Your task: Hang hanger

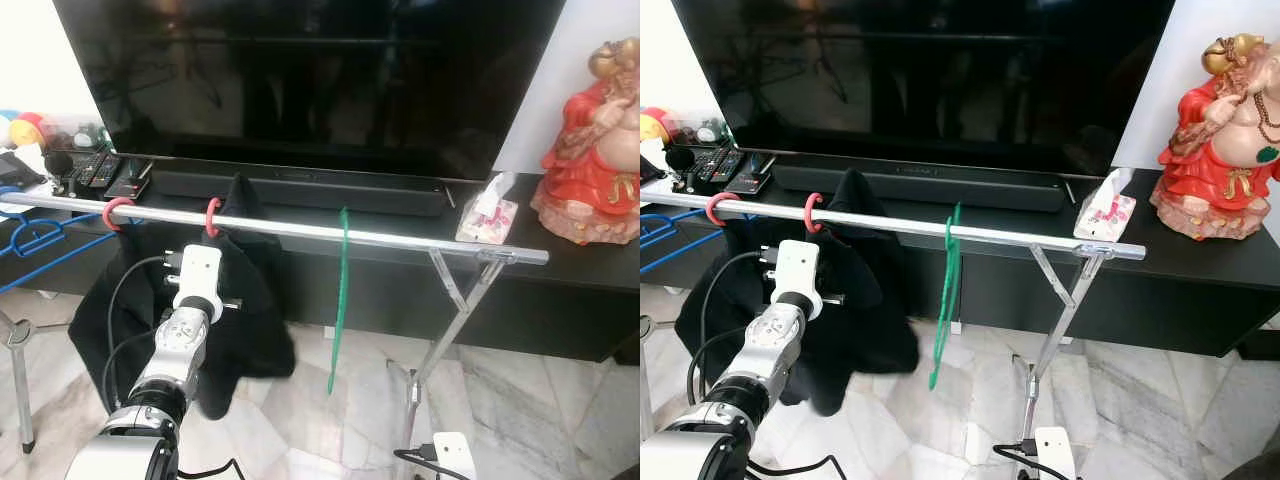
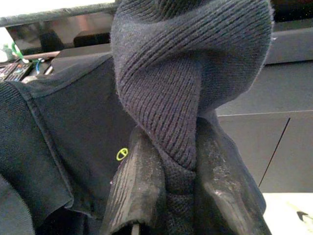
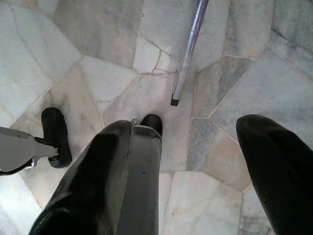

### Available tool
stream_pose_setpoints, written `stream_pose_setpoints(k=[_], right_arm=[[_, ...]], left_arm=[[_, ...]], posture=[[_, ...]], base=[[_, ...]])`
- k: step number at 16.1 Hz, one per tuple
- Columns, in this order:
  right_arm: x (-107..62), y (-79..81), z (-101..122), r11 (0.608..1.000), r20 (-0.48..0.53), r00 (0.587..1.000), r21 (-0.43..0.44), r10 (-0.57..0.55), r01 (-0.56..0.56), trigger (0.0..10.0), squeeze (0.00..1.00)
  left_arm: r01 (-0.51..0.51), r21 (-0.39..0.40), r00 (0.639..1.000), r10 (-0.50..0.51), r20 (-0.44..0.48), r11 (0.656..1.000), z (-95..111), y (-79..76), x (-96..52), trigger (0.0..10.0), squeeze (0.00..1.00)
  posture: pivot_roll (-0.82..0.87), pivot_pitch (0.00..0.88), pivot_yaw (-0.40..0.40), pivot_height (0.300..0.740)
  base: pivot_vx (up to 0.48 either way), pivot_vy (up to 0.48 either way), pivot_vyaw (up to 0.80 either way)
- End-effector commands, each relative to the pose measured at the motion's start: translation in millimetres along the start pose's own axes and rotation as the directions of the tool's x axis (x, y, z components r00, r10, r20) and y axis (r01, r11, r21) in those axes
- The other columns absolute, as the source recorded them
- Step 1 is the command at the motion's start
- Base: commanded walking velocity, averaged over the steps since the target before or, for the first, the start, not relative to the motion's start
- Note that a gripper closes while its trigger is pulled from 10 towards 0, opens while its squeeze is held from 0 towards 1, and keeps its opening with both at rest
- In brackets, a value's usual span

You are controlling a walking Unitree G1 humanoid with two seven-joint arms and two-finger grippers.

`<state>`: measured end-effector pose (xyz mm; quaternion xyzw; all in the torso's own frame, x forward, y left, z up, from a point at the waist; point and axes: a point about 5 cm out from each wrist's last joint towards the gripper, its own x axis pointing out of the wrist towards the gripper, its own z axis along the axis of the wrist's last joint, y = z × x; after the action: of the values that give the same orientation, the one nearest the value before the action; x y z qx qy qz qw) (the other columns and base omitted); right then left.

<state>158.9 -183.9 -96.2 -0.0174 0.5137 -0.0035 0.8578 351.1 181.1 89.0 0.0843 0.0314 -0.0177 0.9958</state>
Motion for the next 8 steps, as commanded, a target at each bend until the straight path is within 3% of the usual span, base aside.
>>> stream_pose_setpoints(k=[1, 3, 8], right_arm=[[-0.1, -0.3, -0.3, 1.000, 0.003, 1.000, 0.003, -0.001, 0.001, 10.0, 0.00], [-0.1, -0.3, -0.4, 1.000, 0.002, 1.000, 0.000, -0.001, 0.001, 10.0, 0.00], [-0.1, -0.7, -0.2, 1.000, 0.000, 1.000, -0.008, 0.001, -0.001, 10.0, 0.00]], left_arm=[[-0.008, -0.023, 0.999, 0.009, 0.048, 1.000, 15.7, 1.9, 7.5, 10.0, 0.00], [-0.002, -0.028, 0.999, 0.003, 0.041, 1.000, 13.5, 1.1, 6.8, 10.0, 0.00], [0.005, -0.035, 1.000, -0.004, 0.028, 0.999, 11.0, 1.5, 6.2, 10.0, 0.00]], posture=[[-0.11, 0.000, -0.011, 0.727], [-0.11, 0.000, -0.012, 0.727], [-0.11, 0.000, -0.016, 0.727]], base=[[0.000, 0.000, 0.00], [0.000, 0.000, 0.00], [0.250, 0.000, 0.00]])
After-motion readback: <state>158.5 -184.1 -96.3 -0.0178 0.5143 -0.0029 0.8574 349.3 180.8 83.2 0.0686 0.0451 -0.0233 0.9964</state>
